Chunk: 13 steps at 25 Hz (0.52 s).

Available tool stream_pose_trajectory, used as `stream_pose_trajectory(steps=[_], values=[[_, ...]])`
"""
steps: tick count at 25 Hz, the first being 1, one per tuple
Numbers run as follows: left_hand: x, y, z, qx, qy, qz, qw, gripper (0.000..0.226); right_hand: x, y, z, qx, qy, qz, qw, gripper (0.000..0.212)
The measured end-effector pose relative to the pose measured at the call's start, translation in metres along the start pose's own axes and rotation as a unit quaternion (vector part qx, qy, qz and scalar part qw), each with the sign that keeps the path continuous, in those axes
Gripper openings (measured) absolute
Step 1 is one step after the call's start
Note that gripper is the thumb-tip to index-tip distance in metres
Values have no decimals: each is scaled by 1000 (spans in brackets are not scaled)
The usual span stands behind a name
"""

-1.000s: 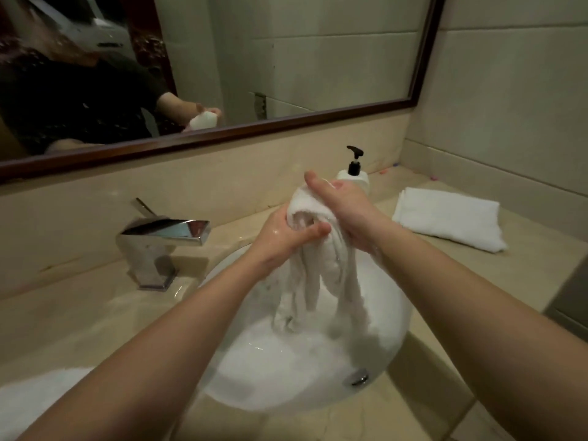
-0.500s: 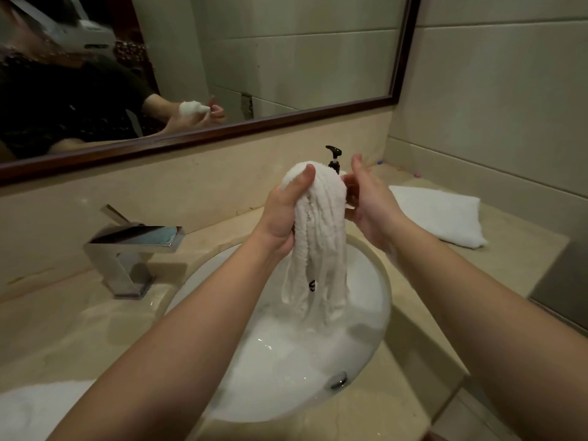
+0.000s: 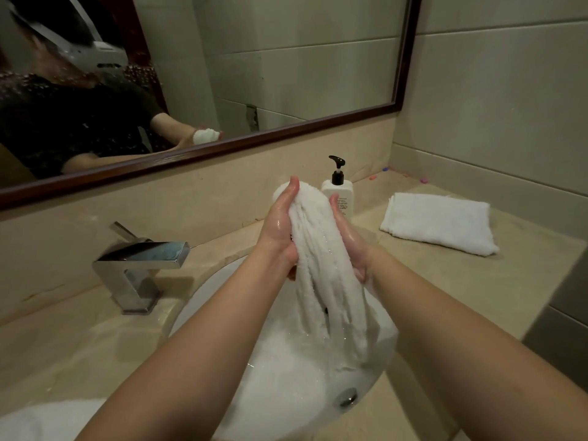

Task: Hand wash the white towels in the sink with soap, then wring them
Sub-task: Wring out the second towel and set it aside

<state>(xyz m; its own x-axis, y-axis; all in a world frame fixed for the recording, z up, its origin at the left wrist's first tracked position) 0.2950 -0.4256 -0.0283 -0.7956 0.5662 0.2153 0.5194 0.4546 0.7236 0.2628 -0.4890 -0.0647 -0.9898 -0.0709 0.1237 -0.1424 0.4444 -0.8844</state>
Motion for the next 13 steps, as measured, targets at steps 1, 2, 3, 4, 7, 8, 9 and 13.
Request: stream_pose_trajectory(steps=[1,2,3,4,7,8,9,13], values=[[-3,3,8,-21,27,-7,999,69,4,7,-2,-10,-19,-5,1000,95],[-7,8,20,-48,70,-24,996,67,9,12,-3,-8,-30,-4,1000,87],[-8,15,30,-92,126,-49,986,62,15,14,-4,7,-24,1,1000,77],[-5,22,39,-163,189,-72,966,56,21,14,-5,27,-13,6,1000,68],[0,37,45,-390,277,-126,869,56,27,14,-2,103,22,18,994,54],[2,37,43,-423,271,-135,854,57,28,14,-1,122,37,18,992,51],[2,32,42,-422,231,-124,868,59,26,15,3,129,50,15,990,51],[-10,-9,50,-80,46,-7,996,88,25,16,-7,13,4,-6,1000,37]])
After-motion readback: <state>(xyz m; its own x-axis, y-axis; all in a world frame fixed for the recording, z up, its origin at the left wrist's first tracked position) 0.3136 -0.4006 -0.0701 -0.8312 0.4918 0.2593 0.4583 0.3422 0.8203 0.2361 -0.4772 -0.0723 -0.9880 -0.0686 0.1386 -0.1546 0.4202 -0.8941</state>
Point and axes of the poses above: each hand's wrist, its own x-axis away from the middle knuckle, its own z-axis out of the back of the hand, y = z × x, the point moved 8 cm from there along -x, towards the middle knuckle, and after that the axes turned 5 degrees about z, right-handed, at the moved point
